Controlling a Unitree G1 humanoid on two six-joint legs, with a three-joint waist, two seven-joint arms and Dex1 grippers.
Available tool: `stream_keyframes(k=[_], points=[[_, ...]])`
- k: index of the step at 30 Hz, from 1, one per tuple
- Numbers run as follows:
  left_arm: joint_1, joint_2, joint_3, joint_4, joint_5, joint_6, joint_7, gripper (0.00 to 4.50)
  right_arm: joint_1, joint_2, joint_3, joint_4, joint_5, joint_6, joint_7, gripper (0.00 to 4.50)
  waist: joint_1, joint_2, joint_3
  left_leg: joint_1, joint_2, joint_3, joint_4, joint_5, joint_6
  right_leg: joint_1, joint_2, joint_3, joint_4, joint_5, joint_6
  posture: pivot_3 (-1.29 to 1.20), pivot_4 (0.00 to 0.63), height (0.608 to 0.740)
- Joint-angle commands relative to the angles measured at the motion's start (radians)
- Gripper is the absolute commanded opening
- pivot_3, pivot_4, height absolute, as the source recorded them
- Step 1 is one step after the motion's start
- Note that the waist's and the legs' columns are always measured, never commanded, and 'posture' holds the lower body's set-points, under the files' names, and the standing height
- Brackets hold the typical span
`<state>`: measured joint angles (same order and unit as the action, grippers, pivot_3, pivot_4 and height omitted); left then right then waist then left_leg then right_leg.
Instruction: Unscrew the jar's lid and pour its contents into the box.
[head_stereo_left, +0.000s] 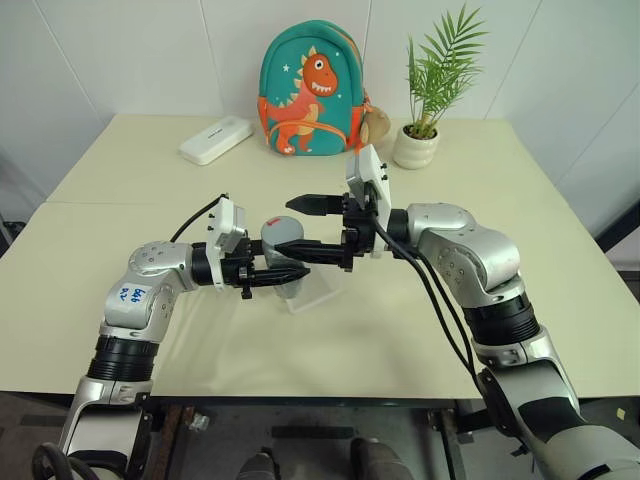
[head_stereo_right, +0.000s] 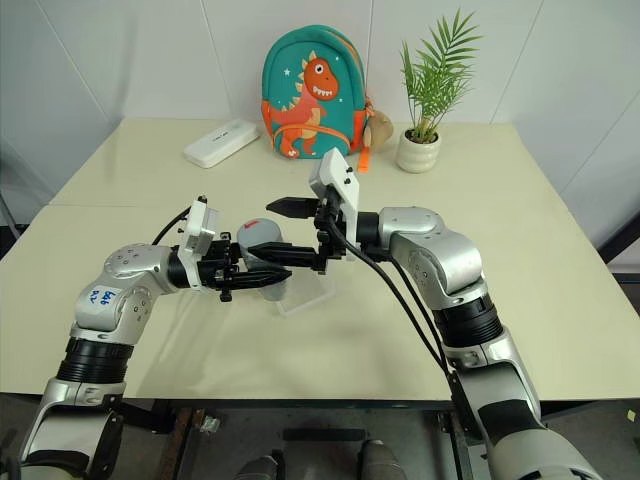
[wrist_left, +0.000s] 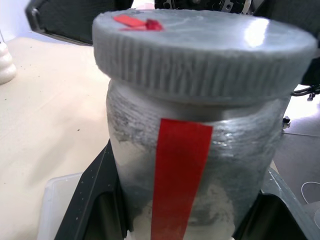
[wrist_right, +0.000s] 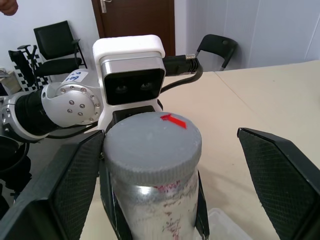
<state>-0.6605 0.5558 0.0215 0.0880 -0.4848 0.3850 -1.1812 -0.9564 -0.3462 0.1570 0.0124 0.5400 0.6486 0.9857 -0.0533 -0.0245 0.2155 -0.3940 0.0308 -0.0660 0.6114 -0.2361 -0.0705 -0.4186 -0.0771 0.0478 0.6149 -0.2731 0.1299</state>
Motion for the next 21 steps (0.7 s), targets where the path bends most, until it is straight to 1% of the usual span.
stream_keyframes(k=[1, 17, 21], points=[[-0.003, 0.011, 0.02, -0.035, -0.024, -0.014, -0.015, 1.96, -0.004, -0.019, -0.042, -0.005, 0.007, 0.001, -0.001, 4.45, 0.0, 0.0, 0.0, 0.0, 0.0, 0.0, 0.0, 0.0, 0.0, 0.0, 0.0, 0.0, 0.0, 0.0, 0.0, 0.0, 0.15, 0.74], [-0.011, 0.006, 0.02, -0.022, -0.019, -0.024, -0.014, 1.96, -0.002, -0.038, -0.054, 0.028, -0.004, -0.005, 0.015, 4.45, 0.0, 0.0, 0.0, 0.0, 0.0, 0.0, 0.0, 0.0, 0.0, 0.0, 0.0, 0.0, 0.0, 0.0, 0.0, 0.0, 0.15, 0.74], [-0.009, 0.007, 0.019, -0.026, -0.02, -0.019, -0.017, 1.96, 0.005, -0.045, -0.07, -0.01, 0.041, 0.006, 0.054, 4.45, 0.002, 0.0, 0.0, 0.0, 0.0, 0.0, 0.0, 0.0, 0.0, 0.0, 0.0, 0.0, 0.0, 0.0, 0.0, 0.0, 0.15, 0.74]])
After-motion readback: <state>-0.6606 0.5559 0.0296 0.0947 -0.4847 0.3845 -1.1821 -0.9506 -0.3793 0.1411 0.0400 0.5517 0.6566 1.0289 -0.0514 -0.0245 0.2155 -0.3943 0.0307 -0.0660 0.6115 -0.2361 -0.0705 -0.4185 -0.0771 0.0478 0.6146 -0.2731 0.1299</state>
